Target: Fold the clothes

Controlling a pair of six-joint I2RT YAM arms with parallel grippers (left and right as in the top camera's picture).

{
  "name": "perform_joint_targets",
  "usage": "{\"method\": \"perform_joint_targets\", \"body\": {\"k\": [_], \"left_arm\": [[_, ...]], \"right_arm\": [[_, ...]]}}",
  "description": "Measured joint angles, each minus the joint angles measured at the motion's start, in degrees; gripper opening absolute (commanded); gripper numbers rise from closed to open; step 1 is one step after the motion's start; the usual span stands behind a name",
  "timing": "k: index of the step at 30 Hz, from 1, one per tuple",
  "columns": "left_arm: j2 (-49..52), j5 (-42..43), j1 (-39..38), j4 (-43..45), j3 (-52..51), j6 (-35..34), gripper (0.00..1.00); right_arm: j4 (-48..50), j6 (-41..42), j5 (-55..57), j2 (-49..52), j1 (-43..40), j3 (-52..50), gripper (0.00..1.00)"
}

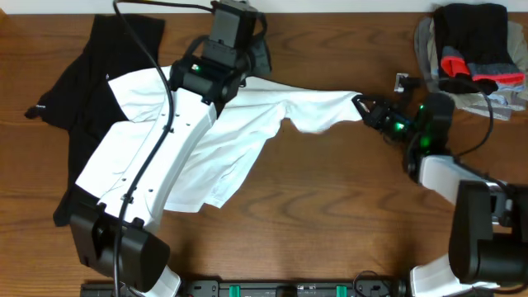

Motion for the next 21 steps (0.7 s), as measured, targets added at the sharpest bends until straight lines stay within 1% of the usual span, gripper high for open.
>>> {"method": "perform_joint_targets", "body": {"k": [4,7,10,13,18,21], "left_arm": [[0.4,0.0,-0.5,-0.8,0.0,1.0,0.06],[1.0,0.0,-0.6,-3.4,0.0,2.4,0.06],[1.7,0.0,-0.6,-7.9,-0.1,4.7,0.06],[1.9,0.0,-0.5,-13.8,-0.2,7.3,0.06],[1.9,0.0,-0.5,-22.4,-0.3,11.6,0.06],[1.9,0.1,-0.5,-28.7,-0.4,14.9,0.06]], "right_arm": [[-20.1,-11.1,1.9,-1.9,0.0,7.8,0.01],[-35.6,-19.3,6.3,-2.3,0.1,14.7,0.01],[-47.2,-26.2,12.9,-2.3,0.6,20.9,0.01],[-52.1,-31.2,20.0,-2.3,1.0,24.8,0.01],[-53.6,-35.3,28.1,-2.4,0.7,27.1,0.01],[-53.6,-36.8,30.4,-2.4,0.0,27.5,0.01]]}}
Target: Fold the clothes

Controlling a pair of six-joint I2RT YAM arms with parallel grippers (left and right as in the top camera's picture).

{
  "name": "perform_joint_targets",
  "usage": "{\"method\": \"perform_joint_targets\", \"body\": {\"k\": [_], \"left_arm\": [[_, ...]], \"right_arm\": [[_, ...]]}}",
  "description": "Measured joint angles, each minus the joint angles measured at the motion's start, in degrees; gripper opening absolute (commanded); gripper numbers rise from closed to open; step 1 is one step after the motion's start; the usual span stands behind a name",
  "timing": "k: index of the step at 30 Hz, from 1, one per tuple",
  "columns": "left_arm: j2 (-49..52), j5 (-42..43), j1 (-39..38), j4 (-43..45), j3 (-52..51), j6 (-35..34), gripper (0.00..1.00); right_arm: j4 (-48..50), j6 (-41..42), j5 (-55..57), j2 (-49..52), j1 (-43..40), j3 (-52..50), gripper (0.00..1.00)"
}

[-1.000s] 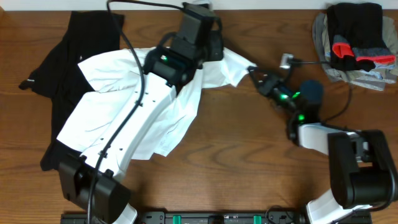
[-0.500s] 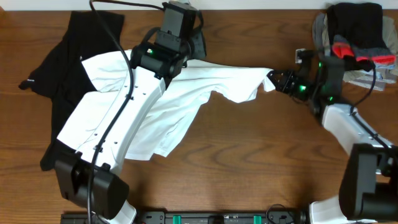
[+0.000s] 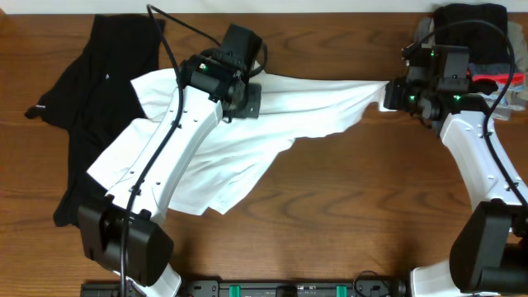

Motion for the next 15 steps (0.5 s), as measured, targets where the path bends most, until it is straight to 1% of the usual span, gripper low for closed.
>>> {"method": "perform_joint_targets", "body": {"k": [6,9,13,15], "left_arm": [[0.0,0.0,0.0,-9.7,-1.2,4.7,0.06],[0.0,0.6,0.0,-12.5,-3.9,5.9,0.06],[0.0,3.2,0.0,-12.0,-10.8,5.9,0.06],[-0.3,4.0,-0.4,-10.1,-15.0,4.8,0.06]], "right_arm": [[0.1,-1.4,2.1,0.0,-2.1,0.0,0.01],[0.0,-1.9,2.5,0.0,-2.6,0.0,0.01],[0.0,-2.6,2.6,0.0,-2.7,0.1,0.02],[-0.1,-2.8,2.7,0.0,-2.7,0.1,0.02]]}}
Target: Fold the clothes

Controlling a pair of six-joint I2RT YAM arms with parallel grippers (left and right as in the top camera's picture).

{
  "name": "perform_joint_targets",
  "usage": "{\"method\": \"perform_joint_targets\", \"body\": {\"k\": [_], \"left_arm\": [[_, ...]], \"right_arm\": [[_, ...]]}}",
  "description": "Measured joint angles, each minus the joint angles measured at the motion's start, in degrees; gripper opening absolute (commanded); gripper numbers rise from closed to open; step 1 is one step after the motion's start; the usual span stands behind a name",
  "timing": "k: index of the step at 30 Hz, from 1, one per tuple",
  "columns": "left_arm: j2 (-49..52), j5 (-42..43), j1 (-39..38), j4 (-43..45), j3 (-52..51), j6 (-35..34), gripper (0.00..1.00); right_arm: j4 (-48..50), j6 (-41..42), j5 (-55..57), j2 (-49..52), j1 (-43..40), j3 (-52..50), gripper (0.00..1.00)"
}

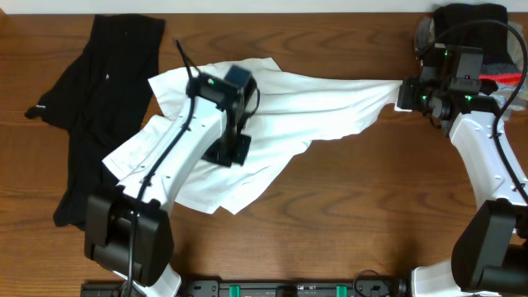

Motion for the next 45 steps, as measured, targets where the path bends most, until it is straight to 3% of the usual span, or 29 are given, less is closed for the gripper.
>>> {"method": "perform_joint_targets", "body": {"k": [12,18,21,22,25,31,41,45], "left_arm": [[-15.1,0.4,-7.2,16.4,-22.7,-13.9,0.06],[-15.2,-0.1,-7.1,25.8,-33.1,-20.4,0.08],[-15.1,-0.2,-7.1,27.7,-34.8,-21.8,0.17],[-15.1,-0.2,-7.1,28.3,-34.9,-22.3,0.26],[-15.1,-0.4,-7.1,29.8,-34.9,-23.1,0.39],[-15.1,-0.5,-7.1,30.0,-34.9,-23.6,0.52],[-15.1,0.9,-7.1,33.0,-34.9,-24.2,0.53],[-14.7,1.9,-7.1,33.4,-34.9,-24.1,0.41]], "right_arm": [[-1.5,-0.5,0.5,0.0,0.0,0.1,0.03],[-1.9,-0.6,0.5,0.0,0.0,0.1,0.04],[-2.4,-0.6,0.5,0.0,0.0,0.1,0.04],[-2.5,-0.6,0.5,0.0,0.0,0.1,0.04],[-2.5,-0.6,0.5,0.0,0.0,0.1,0.04],[-2.5,-0.6,0.5,0.0,0.0,0.1,0.09],[-2.5,-0.8,0.5,0.0,0.0,0.1,0.14],[-2.8,-0.8,0.5,0.0,0.0,0.2,0.15]]}}
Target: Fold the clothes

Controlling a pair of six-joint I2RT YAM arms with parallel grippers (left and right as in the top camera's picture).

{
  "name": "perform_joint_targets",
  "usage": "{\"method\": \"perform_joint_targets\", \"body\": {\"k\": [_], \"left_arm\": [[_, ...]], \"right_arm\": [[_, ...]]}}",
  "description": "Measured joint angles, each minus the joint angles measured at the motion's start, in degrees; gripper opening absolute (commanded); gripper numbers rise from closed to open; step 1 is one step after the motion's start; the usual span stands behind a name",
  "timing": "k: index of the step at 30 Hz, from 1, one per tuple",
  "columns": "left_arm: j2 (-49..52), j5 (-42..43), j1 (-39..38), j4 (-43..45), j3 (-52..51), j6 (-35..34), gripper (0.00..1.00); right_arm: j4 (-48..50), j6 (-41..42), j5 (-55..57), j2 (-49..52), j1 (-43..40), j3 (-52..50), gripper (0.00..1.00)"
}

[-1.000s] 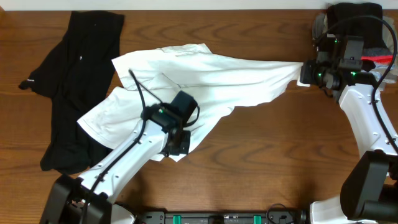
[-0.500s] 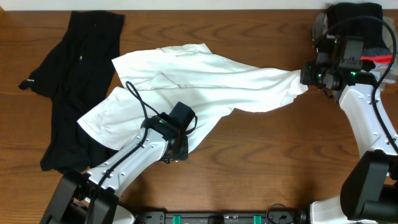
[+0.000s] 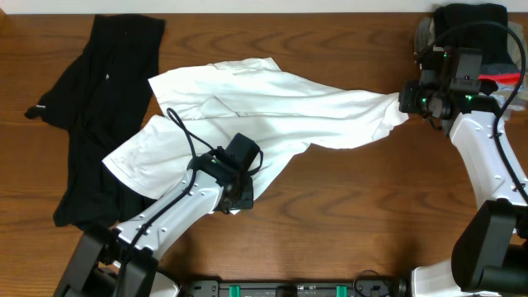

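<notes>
A white shirt [image 3: 247, 115] lies crumpled across the middle of the table in the overhead view. One end of it is drawn out in a taut strip to the right. My right gripper [image 3: 404, 99] is shut on that end, near the back right. My left gripper [image 3: 237, 200] sits low over the shirt's near edge, pointing toward the front. Its fingers are hidden under the wrist, so their state does not show.
A black garment [image 3: 99, 107] lies spread along the left side, partly under the white shirt. A pile of dark, grey and red clothes [image 3: 474, 45] sits in the back right corner, just behind my right arm. Bare wood shows at the front right.
My left gripper has moved from the middle of the shirt to its near edge. The shirt's upper body now lies uncovered and flatter. My right gripper holds the same end at about the same spot.
At first my left gripper was at the shirt's back edge and my right held a sleeve end at mid right. The right then stood further back right with the shirt stretched out. The left has since come forward across the shirt to its near hem.
</notes>
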Motion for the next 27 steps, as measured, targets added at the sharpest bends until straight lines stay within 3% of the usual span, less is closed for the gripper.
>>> {"method": "perform_joint_targets", "body": {"k": [2,7,9,19,22,24,27], "left_arm": [[0.9,0.4,-0.1,0.0,0.0,-0.1,0.32],[3.8,0.8,-0.3,0.0,0.0,-0.1,0.19],[4.5,0.9,-0.3,0.0,0.0,-0.1,0.06],[4.9,1.0,1.1,-3.2,0.3,0.0,0.07],[4.9,0.9,2.3,-4.4,0.8,0.1,0.41],[4.9,0.6,2.7,-4.4,0.9,0.2,0.54],[4.9,0.6,2.7,-4.3,1.0,-0.6,0.57]], "right_arm": [[0.0,0.0,0.0,0.0,0.0,0.0,0.15],[-0.2,0.0,0.0,0.0,0.0,0.0,0.15],[-0.2,0.0,0.0,0.0,0.0,0.0,0.15],[-0.9,0.0,0.0,0.0,0.0,0.0,0.16],[-1.3,0.0,0.0,0.0,0.0,0.0,0.17],[-1.3,0.0,0.0,0.0,0.0,0.0,0.17],[-1.4,0.0,0.0,0.0,0.0,0.0,0.17]]}}
